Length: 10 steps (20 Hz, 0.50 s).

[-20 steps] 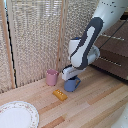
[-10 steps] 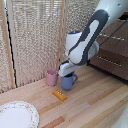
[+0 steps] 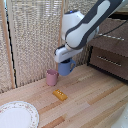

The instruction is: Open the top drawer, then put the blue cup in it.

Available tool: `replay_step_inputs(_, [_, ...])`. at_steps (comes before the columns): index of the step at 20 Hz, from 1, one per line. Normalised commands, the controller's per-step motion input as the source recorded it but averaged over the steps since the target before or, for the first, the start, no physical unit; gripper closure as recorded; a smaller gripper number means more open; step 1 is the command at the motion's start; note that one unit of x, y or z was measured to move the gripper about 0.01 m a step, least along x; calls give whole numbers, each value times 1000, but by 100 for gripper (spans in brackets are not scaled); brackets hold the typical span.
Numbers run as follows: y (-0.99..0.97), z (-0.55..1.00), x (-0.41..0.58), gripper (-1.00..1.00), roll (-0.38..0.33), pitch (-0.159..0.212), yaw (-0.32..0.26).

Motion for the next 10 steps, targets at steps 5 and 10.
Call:
replay_step_inputs(5, [15,863,290,100,-101,36,-282])
replay_step_inputs(10, [0,834,258,100,-101,54,-308])
